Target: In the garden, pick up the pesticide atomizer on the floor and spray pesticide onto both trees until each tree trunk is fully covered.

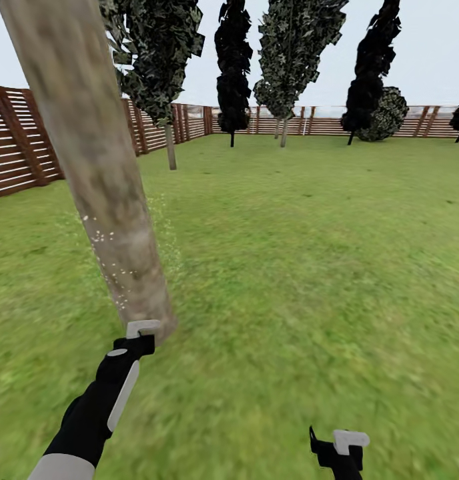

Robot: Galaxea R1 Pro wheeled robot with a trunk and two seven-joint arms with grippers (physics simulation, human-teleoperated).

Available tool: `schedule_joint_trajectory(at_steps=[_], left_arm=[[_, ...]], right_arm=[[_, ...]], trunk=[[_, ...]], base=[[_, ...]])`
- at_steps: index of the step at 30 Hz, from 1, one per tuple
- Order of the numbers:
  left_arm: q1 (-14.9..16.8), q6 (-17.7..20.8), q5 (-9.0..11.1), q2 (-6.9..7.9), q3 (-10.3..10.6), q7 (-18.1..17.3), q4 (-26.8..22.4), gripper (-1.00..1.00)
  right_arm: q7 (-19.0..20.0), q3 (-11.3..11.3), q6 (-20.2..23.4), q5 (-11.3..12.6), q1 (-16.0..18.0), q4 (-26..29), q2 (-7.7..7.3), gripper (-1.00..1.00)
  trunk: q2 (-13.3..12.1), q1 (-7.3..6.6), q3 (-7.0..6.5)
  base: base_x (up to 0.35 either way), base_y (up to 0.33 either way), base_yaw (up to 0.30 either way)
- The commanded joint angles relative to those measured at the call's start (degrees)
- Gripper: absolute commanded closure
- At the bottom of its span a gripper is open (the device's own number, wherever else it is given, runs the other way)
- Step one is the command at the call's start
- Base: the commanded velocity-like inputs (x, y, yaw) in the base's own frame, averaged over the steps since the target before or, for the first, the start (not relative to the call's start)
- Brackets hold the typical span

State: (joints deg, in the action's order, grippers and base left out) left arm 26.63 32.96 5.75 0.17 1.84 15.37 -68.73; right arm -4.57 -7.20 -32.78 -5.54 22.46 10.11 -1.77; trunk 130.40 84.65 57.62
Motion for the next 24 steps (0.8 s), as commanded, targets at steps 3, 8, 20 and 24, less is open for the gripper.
schedule_joint_trajectory(at_steps=[3, 8, 20, 24], left_arm=[[0.0, 0.1, -0.1, -0.05, -0.1, 0.0, 0.0, 1.00], [0.2, 0.6, -0.1, -0.03, -0.1, 1.2, 3.6, 1.00], [0.2, 0.7, 0.1, -0.09, -0.2, 1.9, 4.9, 1.00], [0.2, 0.7, 0.2, -0.16, -0.3, 1.9, 4.9, 1.00]], right_arm=[[0.0, 0.0, 0.0, 0.0, 0.0, 0.0, 0.01, -1.00], [0.0, 0.0, 0.0, -0.2, 0.0, 0.0, 0.02, -1.00], [0.0, 0.0, 0.0, -0.2, 0.0, 0.0, 0.02, -1.00], [0.0, 0.0, 0.0, -0.1, 0.0, 0.0, 0.02, -1.00]], trunk=[[0.0, 0.00, 0.00], [0.0, 0.00, 0.00], [0.0, 0.00, 0.00], [0.0, 0.00, 0.00]], base=[[0.109, -0.265, 0.207], [0.127, -0.265, 0.274], [0.155, -0.265, 0.276], [0.154, -0.265, 0.053]])
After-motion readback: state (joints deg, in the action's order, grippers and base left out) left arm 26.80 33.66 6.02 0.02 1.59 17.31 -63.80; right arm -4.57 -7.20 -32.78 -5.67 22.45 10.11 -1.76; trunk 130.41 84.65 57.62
